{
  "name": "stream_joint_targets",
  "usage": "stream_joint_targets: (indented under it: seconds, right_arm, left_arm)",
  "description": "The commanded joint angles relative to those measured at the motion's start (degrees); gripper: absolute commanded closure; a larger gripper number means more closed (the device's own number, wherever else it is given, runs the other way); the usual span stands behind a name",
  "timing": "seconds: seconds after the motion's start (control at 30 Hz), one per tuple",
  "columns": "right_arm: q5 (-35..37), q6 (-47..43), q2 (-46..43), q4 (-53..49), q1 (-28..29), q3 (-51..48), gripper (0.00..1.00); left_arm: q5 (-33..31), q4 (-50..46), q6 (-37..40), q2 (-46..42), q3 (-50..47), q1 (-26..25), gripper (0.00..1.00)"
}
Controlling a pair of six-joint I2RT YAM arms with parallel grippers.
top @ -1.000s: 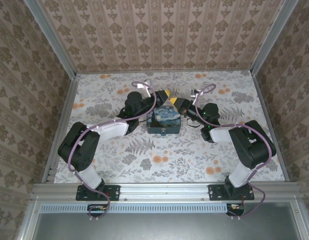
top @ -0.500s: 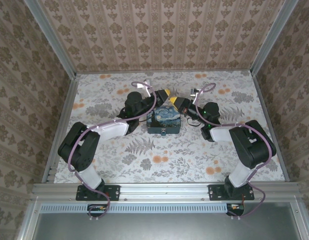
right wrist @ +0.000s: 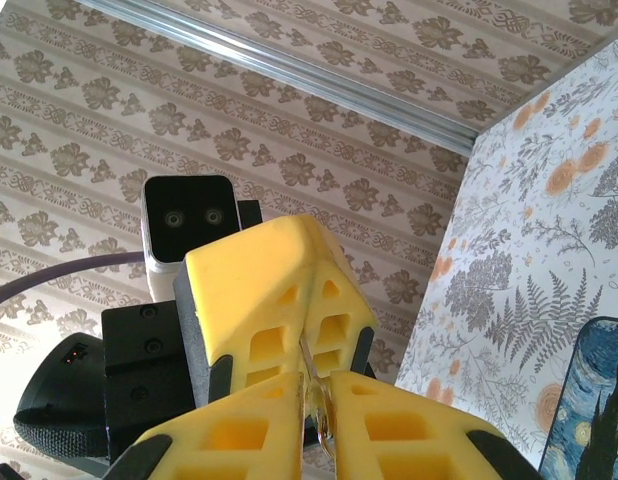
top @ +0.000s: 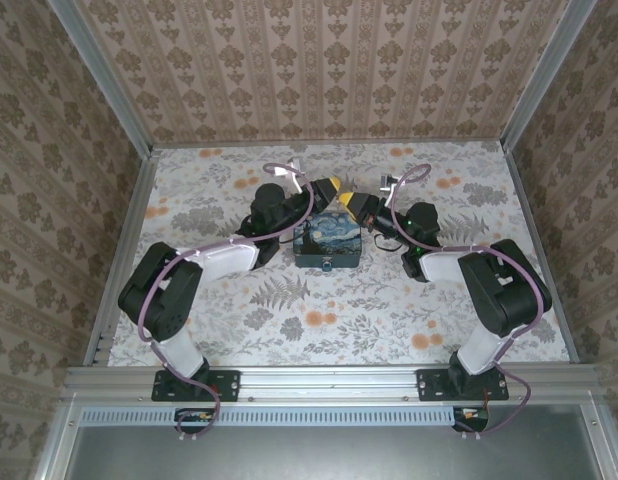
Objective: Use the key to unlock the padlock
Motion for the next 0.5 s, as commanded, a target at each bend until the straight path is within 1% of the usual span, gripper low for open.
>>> stream_joint_targets:
  seconds: [0.0,0.07,0.13,0.4,0.47]
  right_arm:
    - [-1.41,0.2,0.34,2.66,0.11,2.67,0.82]
    - [-1.65,0.2,0.41,2.64,0.11,2.85,0.77]
    - [-1.67,0.2,0.44,2.61,0.11,2.81,0.78]
    - [-1.38,0.47,0.76,2.54,0.12,2.68,0.91]
    - [-1.16,0.47,0.81,2.58,0.16,2.51,0.92]
  left_arm:
    - [0.8,-0.12,-0.27,1.21,1.03,-1.14,1.0]
    - [0.8,-0.08,-0.26,1.21,0.98,-1.27,1.0]
    - [0.72,0.08,-0.36,1.38,1.03,-1.27,1.0]
    - [0.41,0.28,-0.53,1.32,0.94,-1.41,1.0]
    - [0.11,0.45,-0.53,1.14,0.59,-1.39,1.0]
